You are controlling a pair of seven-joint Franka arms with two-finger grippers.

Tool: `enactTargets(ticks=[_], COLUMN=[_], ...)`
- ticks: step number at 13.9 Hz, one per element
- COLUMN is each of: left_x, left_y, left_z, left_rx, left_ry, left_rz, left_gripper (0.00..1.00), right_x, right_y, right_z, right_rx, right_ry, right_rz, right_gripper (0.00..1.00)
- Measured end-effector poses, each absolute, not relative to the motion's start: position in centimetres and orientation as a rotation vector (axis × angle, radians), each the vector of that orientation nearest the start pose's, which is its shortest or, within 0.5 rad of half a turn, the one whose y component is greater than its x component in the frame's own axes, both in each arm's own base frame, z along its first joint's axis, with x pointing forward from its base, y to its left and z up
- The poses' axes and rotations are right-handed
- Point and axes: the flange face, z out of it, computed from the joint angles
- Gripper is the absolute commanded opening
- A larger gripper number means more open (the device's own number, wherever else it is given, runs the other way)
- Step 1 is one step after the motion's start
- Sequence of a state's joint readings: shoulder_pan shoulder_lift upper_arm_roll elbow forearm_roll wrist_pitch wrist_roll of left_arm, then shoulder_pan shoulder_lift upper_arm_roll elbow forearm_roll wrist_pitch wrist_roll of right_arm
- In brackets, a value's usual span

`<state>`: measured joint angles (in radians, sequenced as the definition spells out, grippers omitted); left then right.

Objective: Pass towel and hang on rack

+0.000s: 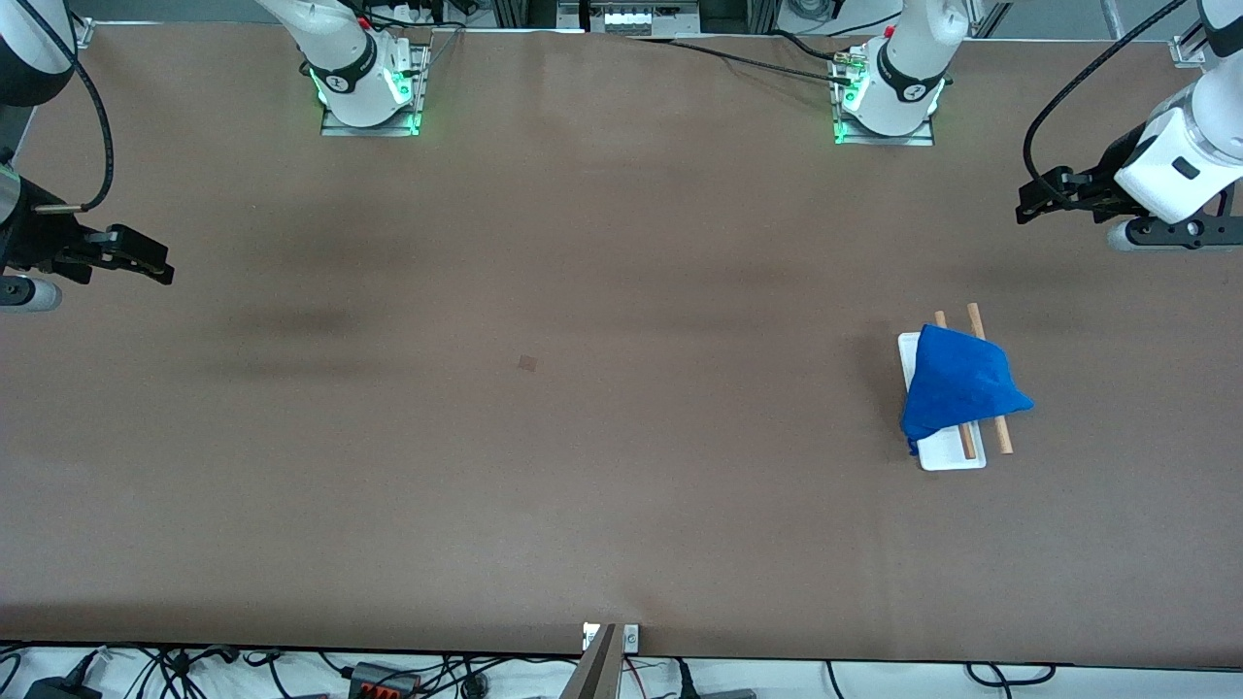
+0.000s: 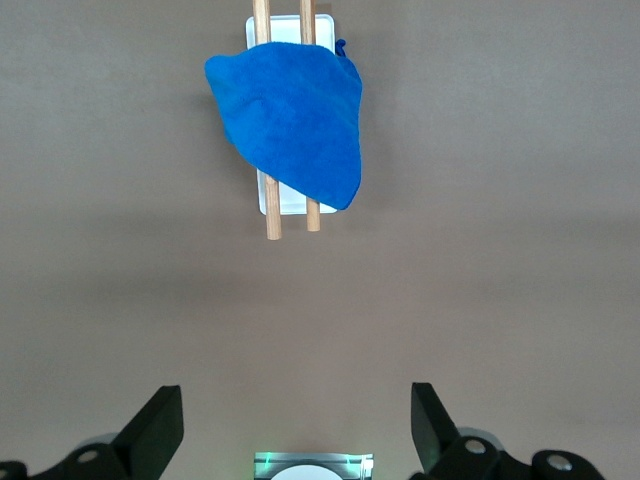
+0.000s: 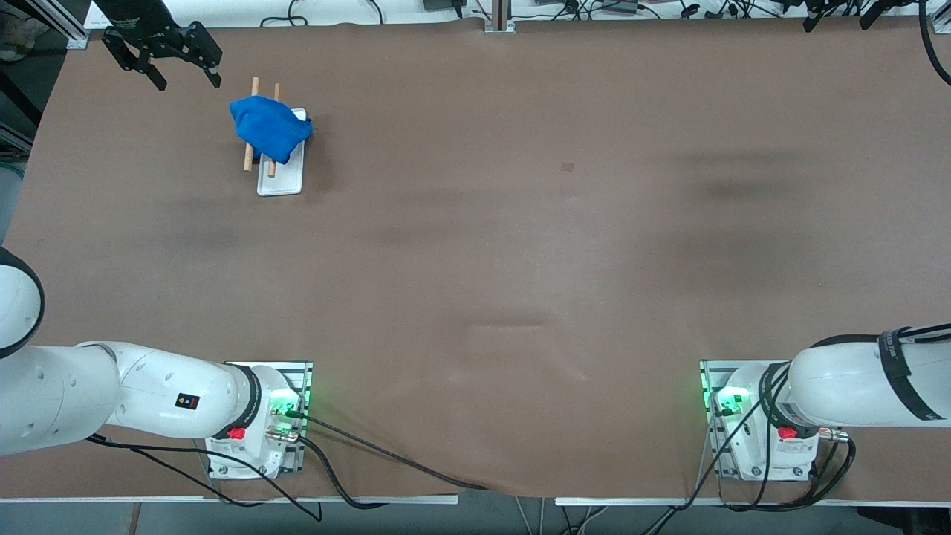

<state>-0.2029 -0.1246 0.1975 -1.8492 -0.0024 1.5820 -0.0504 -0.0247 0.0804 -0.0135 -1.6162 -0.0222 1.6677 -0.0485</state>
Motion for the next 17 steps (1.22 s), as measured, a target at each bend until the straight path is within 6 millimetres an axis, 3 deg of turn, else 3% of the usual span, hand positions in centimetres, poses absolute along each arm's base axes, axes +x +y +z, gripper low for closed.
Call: enactTargets(ticks=[4,17], left_x=[50.79,51.43], left_y=[0.26,0.48], left_z=[57.00,57.10], left_rx=[-3.157,-3.161], left_ry=[-0.072,-0.079], left_rz=[0.212,0.145], left_gripper=[1.00,1.00], right_x=[58.26,58.26], right_y=[-2.45,-2.45], right_z=[56.83,56.86], right_rx=[-3.163,-3.163], right_ry=[-0.018,-0.017], right_rz=[0.039,0.038], right_gripper=[1.00,1.00])
